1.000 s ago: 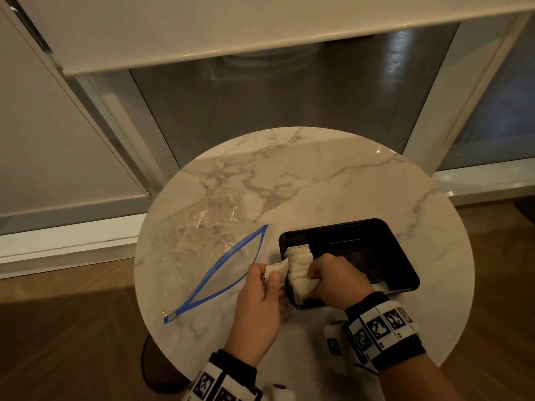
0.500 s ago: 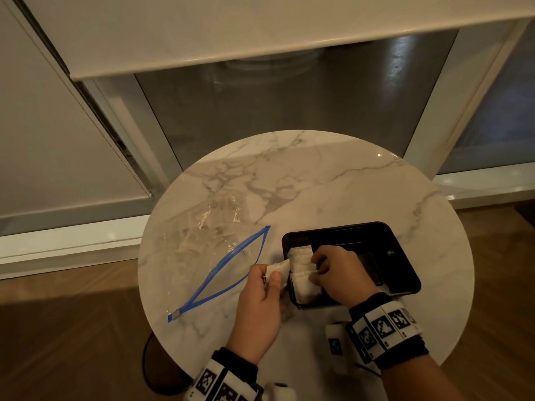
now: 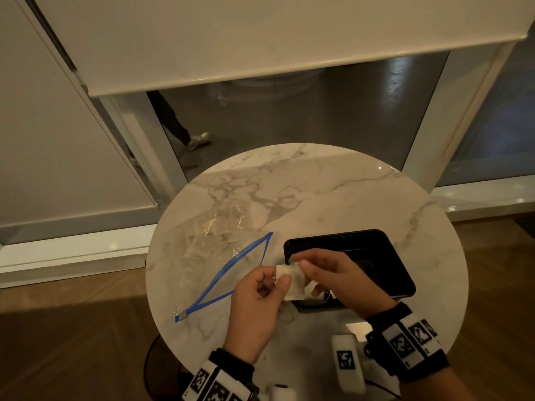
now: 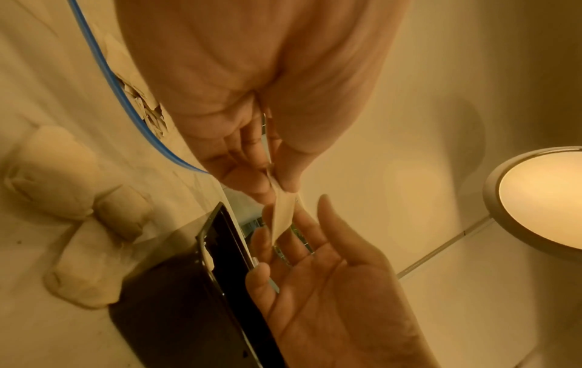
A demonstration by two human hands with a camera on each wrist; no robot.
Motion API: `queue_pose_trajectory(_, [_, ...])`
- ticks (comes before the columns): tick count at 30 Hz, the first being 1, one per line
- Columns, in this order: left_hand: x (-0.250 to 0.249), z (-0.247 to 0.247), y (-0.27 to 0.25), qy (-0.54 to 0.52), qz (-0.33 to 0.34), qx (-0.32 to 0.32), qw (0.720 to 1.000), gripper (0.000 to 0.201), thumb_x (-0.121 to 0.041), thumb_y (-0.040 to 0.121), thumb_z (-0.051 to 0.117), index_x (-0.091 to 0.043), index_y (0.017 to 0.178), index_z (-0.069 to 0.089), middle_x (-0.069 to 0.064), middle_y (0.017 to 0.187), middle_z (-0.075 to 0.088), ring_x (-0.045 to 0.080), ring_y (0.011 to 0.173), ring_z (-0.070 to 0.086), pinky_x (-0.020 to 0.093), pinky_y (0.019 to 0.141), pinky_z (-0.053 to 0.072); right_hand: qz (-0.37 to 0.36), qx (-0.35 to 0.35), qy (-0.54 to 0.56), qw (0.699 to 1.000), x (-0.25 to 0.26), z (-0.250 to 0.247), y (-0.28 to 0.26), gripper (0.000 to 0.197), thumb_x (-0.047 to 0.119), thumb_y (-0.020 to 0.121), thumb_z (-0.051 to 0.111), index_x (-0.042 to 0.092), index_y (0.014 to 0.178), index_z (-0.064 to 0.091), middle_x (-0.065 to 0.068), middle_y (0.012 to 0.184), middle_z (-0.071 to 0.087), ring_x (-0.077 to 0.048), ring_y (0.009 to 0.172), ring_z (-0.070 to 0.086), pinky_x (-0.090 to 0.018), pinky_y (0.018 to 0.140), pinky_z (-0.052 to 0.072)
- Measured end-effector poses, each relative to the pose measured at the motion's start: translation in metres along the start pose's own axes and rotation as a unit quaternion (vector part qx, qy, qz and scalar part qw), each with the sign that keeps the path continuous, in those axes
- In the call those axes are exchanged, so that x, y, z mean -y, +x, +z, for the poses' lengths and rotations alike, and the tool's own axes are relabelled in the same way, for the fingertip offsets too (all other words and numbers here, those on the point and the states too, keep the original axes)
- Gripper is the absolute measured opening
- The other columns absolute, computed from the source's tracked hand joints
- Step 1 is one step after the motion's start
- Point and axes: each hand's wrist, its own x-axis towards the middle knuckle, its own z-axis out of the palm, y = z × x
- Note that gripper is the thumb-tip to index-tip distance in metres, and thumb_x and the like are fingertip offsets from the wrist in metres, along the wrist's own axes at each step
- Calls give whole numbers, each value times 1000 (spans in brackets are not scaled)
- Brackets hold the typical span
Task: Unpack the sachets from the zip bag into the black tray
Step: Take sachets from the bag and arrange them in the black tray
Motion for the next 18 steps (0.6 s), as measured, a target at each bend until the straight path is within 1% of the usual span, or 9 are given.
queue_pose_trajectory(2, [-3, 3, -1, -32, -14, -2, 999, 8, -19, 93, 69, -14, 98, 72, 11, 87, 73, 29, 80, 72, 33, 65, 60, -11, 8, 16, 1000, -2, -1, -5, 19, 8, 93, 66, 6, 111, 71, -14, 90, 72, -17, 74, 64, -26, 60, 53])
queue_pose_trajectory(4, [-6, 7, -2, -42, -27, -1, 999, 9, -19, 94, 66, -14, 100, 71, 7, 88, 75, 19, 78, 73, 27, 64, 59, -6, -10, 3, 1000, -4, -3, -7, 14, 7, 91, 69, 5, 104, 72, -13, 82, 69, -16, 67, 62, -25, 56, 51])
queue_pose_trajectory(6, [-3, 10, -2, -21, -32, -6, 999, 12, -26, 97, 62, -19, 98, 72, 1, 89, 74, 13, 80, 71, 26, 69, 59, 10, -49, -19, 999, -6, -7, -7, 10, 9, 90, 70, 7, 100, 72, -18, 81, 69, -14, 64, 62, -27, 54, 50])
queue_pose_trajectory(8, [6, 11, 1, 58, -18, -9, 998, 10, -30, 97, 61, -28, 97, 71, -7, 95, 70, 7, 88, 67, 24, 78, 57, 25, -99, -56, 993, -9, -15, -5, 9, 10, 90, 71, 10, 99, 72, -18, 84, 72, -15, 64, 65, -28, 56, 54])
queue_pose_trajectory(9, [11, 11, 2, 115, -5, -2, 993, 9, -30, 97, 62, -32, 99, 70, -12, 101, 66, 3, 92, 64, 22, 83, 55, 32, -120, -80, 989, -11, -21, -3, 8, 11, 90, 71, 13, 97, 71, -14, 83, 74, -17, 67, 68, -31, 60, 57])
queue_pose_trajectory(11, [19, 13, 5, 202, 18, 20, 979, 14, -30, 94, 65, -36, 107, 69, -16, 111, 56, -2, 97, 58, 19, 91, 52, 49, -157, -137, 977, -16, -34, 1, 8, 15, 88, 73, 17, 95, 70, -5, 83, 75, -18, 74, 72, -36, 68, 61])
queue_pose_trajectory(13, [25, 16, 7, 236, 28, 34, 971, 21, -31, 93, 67, -34, 113, 68, -16, 116, 54, -2, 101, 57, 19, 96, 50, 81, -188, -203, 957, -19, -47, 7, 11, 19, 86, 75, 21, 93, 67, 1, 83, 72, -16, 77, 70, -33, 68, 59])
queue_pose_trajectory(15, [28, 20, 7, 246, 32, 32, 968, 24, -31, 92, 69, -31, 116, 68, -15, 117, 57, 1, 105, 58, 20, 99, 49, 111, -210, -256, 937, -20, -56, 15, 14, 21, 84, 77, 22, 92, 65, 4, 84, 69, -14, 80, 67, -27, 67, 53])
queue_pose_trajectory(18, [30, 24, 6, 229, 20, 23, 973, 26, -30, 92, 69, -29, 118, 66, -14, 115, 63, 2, 106, 60, 25, 98, 51, 150, -209, -306, 917, -21, -64, 29, 13, 16, 83, 77, 21, 88, 66, 2, 84, 68, -14, 84, 65, -27, 75, 53])
